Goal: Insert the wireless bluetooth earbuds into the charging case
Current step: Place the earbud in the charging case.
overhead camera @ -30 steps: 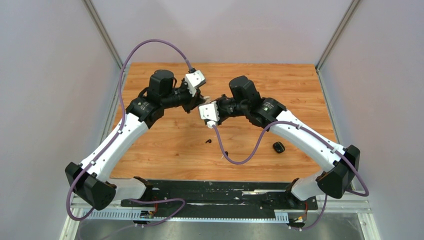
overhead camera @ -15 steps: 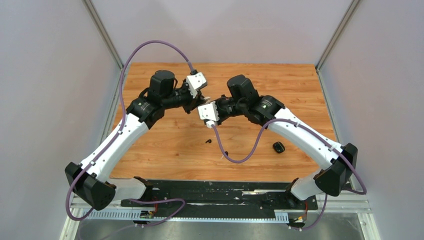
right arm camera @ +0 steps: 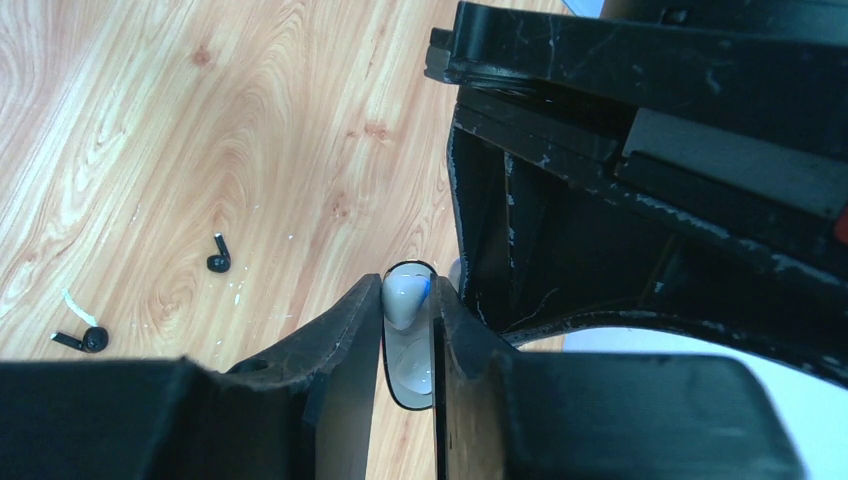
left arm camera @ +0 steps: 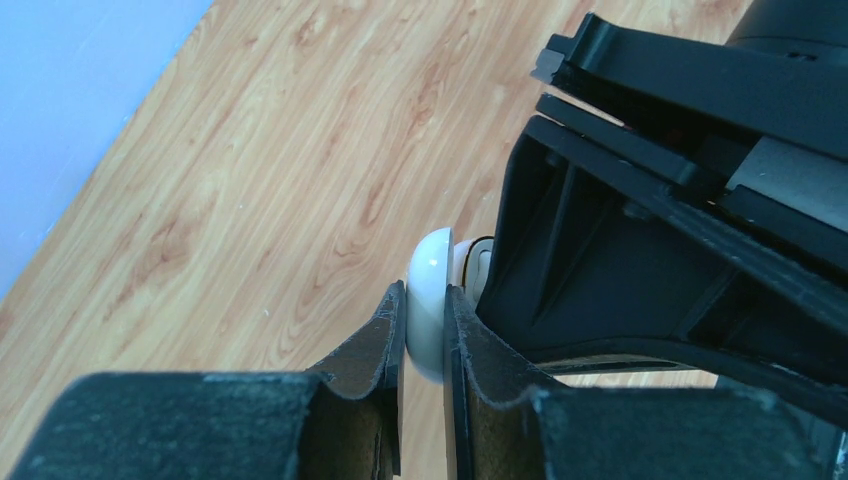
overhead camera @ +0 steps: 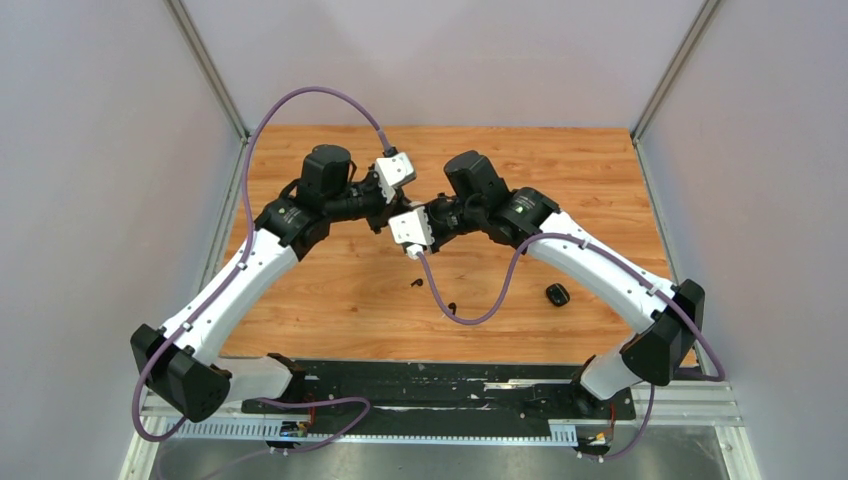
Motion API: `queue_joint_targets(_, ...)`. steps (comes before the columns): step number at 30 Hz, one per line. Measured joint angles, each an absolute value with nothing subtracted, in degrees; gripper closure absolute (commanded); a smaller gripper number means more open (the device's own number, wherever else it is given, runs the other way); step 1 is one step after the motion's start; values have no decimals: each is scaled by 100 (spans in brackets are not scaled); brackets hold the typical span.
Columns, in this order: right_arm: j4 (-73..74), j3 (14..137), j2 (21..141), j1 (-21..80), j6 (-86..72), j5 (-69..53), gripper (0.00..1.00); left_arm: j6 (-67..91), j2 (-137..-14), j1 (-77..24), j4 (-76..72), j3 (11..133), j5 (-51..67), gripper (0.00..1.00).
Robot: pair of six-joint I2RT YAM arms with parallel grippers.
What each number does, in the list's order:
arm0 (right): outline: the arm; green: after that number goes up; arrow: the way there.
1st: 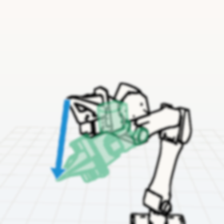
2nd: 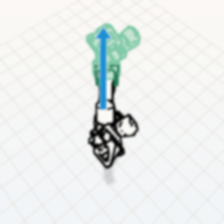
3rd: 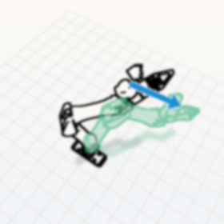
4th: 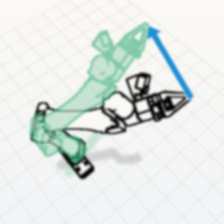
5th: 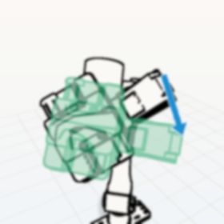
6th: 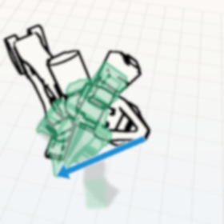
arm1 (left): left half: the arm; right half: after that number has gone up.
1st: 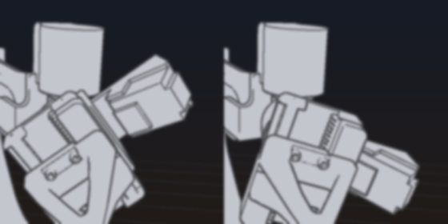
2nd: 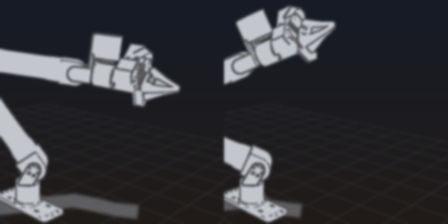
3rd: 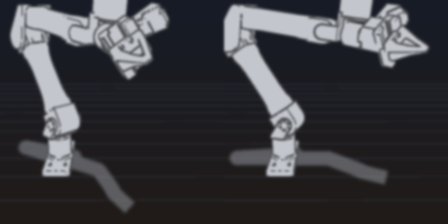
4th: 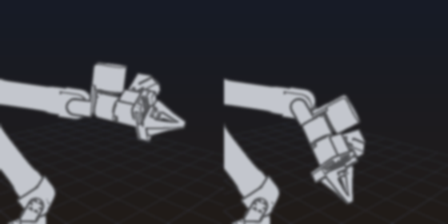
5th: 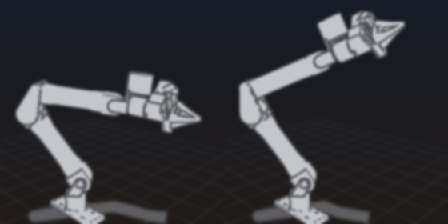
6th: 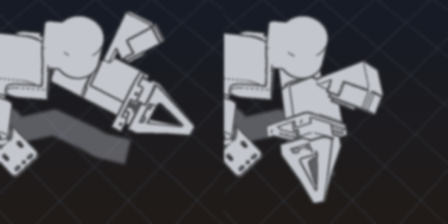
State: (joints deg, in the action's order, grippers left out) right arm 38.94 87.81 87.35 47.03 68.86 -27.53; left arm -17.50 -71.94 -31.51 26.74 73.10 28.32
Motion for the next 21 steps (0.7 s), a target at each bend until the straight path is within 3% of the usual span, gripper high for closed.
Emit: queue_joint_targets(21,3916,8761,8549,4748,7369,-2596,70,-1688,-7155,-3151,2418,7269,3048,100)
